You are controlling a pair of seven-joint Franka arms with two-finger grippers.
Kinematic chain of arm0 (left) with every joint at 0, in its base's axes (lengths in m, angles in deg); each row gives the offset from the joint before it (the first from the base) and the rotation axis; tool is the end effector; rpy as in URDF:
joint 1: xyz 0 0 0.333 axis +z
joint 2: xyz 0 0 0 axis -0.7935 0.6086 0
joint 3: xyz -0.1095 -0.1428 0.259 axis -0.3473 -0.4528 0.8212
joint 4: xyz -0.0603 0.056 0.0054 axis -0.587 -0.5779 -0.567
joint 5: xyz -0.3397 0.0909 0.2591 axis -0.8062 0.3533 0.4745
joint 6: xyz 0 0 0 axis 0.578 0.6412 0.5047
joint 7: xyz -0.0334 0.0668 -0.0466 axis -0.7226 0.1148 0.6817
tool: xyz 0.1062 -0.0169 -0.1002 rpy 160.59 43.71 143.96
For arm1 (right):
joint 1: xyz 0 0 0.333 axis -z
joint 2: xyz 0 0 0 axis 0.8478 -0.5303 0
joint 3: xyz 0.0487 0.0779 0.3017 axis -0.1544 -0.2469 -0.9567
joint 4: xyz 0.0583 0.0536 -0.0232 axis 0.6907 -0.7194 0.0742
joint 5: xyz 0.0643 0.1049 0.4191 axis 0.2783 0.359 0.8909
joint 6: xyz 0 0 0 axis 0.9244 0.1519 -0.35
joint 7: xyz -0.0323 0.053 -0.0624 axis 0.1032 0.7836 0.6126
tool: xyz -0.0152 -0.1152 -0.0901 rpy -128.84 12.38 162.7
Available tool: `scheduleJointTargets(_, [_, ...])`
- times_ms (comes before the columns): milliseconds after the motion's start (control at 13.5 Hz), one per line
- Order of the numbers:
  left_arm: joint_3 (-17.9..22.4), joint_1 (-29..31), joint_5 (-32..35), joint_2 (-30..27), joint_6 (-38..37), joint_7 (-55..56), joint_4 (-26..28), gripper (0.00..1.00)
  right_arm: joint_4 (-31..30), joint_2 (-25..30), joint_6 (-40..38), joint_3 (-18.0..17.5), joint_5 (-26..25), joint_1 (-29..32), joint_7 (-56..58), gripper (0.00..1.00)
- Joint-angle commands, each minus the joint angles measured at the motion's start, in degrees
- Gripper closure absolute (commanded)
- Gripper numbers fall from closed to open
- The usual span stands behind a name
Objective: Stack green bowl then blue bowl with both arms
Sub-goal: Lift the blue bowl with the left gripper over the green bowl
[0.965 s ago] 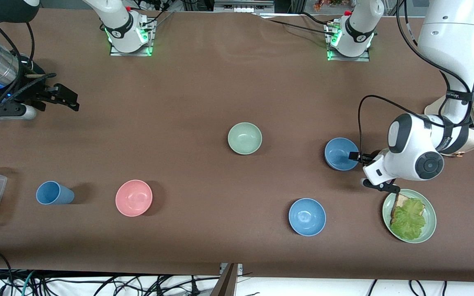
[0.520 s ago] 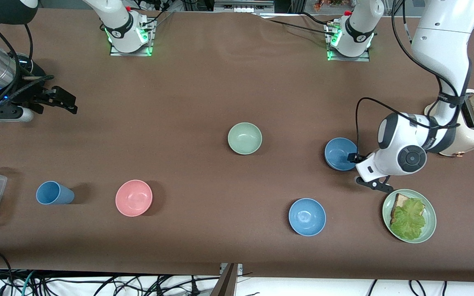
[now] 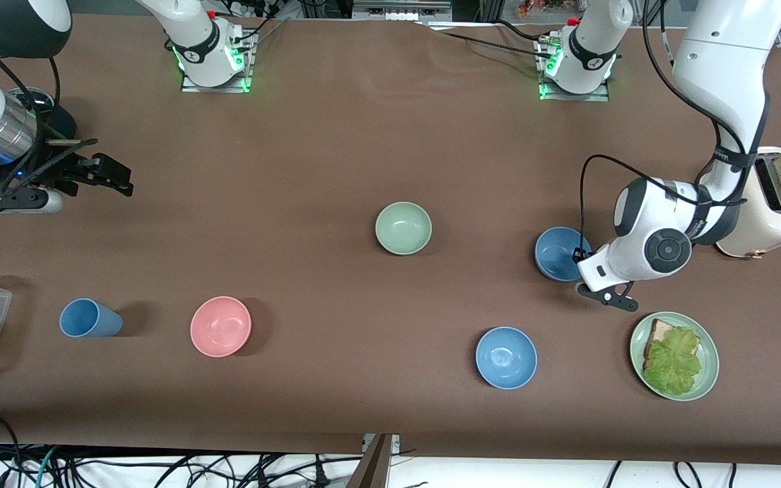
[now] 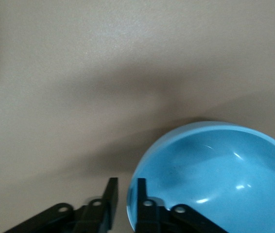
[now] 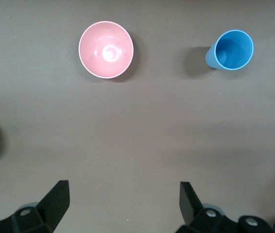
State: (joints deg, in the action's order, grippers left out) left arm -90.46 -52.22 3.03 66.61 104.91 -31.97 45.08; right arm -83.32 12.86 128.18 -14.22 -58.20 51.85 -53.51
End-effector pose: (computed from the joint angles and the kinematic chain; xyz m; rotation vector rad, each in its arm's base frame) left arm 0.6444 -0.0658 0.1446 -3.0410 0.5044 0.3286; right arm 0.6238 0.0649 0.5181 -3.1159 0.0041 0.0220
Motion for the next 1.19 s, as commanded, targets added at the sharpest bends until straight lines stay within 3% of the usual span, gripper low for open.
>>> scheduleJointTargets(0, [0.0,-0.3,1.4,-2.5,-0.7,-2.8,1.9,1.00,1.3,-0.4,-0.2,-0.5,-0.9,0.4,0.2,0.00])
scheduleJointTargets(371, [-4.6,-0.3,-0.3,-8.4,-8.7,-2.2,0.2,1.00,3.7,0.3,-1.0,-0.9,-0.4,0.3,1.0,0.00])
scheduleJointTargets(594, [-7.8,-1.2,-11.0,-8.1,-9.5,-1.7,-3.1,1.00,3.5,0.1,-1.3,-1.8,-0.1,-0.1,0.5,0.00])
scheduleJointTargets(743, [-8.3,-6.1,-15.1,-7.0,-9.6,4.3,-7.1,1.00,3.7,-0.5,-1.2,-2.3,-0.2,-1.8,-0.1,0.00])
scheduleJointTargets(965, [-7.7,-17.0,-13.0,-2.6,-9.4,17.9,-13.4,1.00,3.7,-0.6,-1.3,-2.2,-0.5,-2.5,-0.2,0.00])
scheduleJointTargets(1114, [-7.6,-18.7,-13.0,2.1,-9.4,20.4,-19.9,1.00,3.5,-0.6,-1.3,-2.0,-0.6,-2.2,-0.1,0.00])
